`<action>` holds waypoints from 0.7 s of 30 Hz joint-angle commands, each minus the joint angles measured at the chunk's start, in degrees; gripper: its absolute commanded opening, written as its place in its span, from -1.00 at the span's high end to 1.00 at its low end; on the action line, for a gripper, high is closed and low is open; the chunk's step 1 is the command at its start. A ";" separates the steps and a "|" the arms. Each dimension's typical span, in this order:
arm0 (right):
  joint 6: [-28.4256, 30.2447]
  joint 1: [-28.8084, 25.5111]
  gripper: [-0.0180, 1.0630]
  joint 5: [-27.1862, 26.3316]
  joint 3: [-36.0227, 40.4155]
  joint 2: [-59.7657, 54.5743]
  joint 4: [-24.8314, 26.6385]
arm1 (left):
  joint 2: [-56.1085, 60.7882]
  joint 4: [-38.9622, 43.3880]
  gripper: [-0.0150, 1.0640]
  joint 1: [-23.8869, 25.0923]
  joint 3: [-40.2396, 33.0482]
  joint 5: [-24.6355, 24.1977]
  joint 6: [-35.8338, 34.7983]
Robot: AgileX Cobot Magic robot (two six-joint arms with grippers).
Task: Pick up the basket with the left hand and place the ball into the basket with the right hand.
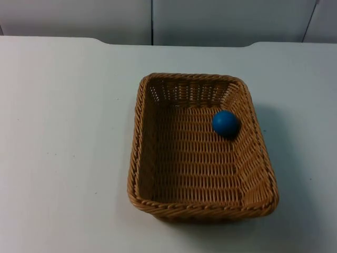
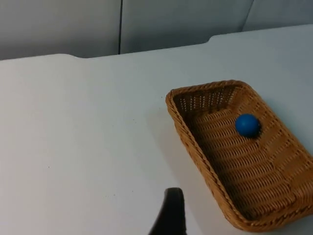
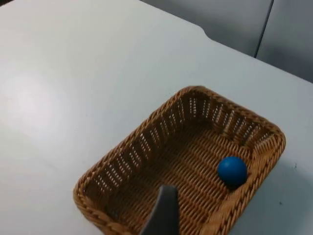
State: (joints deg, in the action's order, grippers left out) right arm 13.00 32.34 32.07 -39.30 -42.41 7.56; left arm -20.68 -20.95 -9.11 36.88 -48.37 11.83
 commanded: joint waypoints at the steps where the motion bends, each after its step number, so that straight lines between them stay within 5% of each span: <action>1: 0.61 0.26 -0.43 0.80 2.96 3.85 -0.22 | 4.20 2.14 -0.35 0.16 -0.25 -2.65 -3.54; 7: 0.45 0.26 -0.43 3.39 6.51 11.19 0.01 | 10.90 5.22 -0.35 0.16 -0.25 -6.74 -6.54; 13: 0.33 0.26 -0.43 12.50 6.64 19.33 0.22 | 16.13 5.49 -0.35 0.16 -0.25 -13.00 -6.40; 19: 0.22 0.26 -0.49 19.21 6.64 26.18 0.22 | 19.78 8.86 -0.60 0.16 -0.25 -16.95 -6.53; 21: -1.44 0.26 -0.67 20.77 6.64 28.48 0.22 | 20.53 10.68 -0.71 0.16 -0.25 -16.95 -8.33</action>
State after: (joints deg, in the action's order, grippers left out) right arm 12.03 32.34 52.33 -32.89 -14.55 7.67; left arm -0.71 -11.11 -9.11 36.78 -65.19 4.39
